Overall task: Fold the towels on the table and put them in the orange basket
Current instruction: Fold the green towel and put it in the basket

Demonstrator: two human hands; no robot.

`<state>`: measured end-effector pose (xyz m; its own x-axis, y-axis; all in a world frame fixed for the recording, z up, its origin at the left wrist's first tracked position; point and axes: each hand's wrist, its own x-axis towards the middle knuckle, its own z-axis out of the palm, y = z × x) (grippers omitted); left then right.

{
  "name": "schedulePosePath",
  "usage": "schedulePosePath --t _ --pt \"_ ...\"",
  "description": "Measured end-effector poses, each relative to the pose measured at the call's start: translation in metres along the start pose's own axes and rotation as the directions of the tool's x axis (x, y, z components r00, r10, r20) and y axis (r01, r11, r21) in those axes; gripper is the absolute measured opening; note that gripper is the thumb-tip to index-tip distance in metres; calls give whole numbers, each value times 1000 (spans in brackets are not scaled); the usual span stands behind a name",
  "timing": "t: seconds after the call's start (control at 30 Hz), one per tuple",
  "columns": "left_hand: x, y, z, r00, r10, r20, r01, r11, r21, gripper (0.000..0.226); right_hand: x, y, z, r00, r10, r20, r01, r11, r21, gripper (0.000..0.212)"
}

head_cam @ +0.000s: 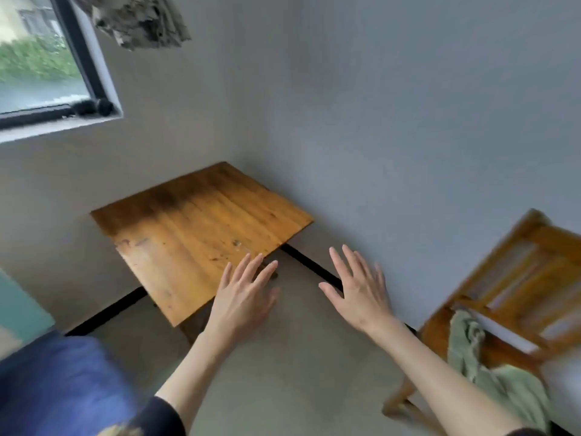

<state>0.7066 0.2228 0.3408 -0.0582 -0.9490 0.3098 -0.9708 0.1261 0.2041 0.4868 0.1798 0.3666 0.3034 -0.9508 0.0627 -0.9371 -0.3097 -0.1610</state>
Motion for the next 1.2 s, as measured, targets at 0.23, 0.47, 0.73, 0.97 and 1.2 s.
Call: schedulePosePath --t 0.23,0.47,0.73,0.97,1.2 --pt "21 164 52 946 313 77 -299 942 -154 54 -118 148 -20 938 341 -56 -343 939 -33 80" --pt "39 290 121 836 528 150 -477 834 -278 50 -181 257 -10 817 577 -21 -577 817 0 65" --pt "84 378 237 711 618 336 -508 781 -363 52 -173 373 39 722 689 62 -691 722 25 62" --pt "125 436 332 569 671 475 -565 739 -367 42 -144 469 93 643 733 221 -762 641 91 61" --pt "137 467 431 466 696 547 -639 692 -336 55 -144 541 168 555 744 373 -827 542 149 59"
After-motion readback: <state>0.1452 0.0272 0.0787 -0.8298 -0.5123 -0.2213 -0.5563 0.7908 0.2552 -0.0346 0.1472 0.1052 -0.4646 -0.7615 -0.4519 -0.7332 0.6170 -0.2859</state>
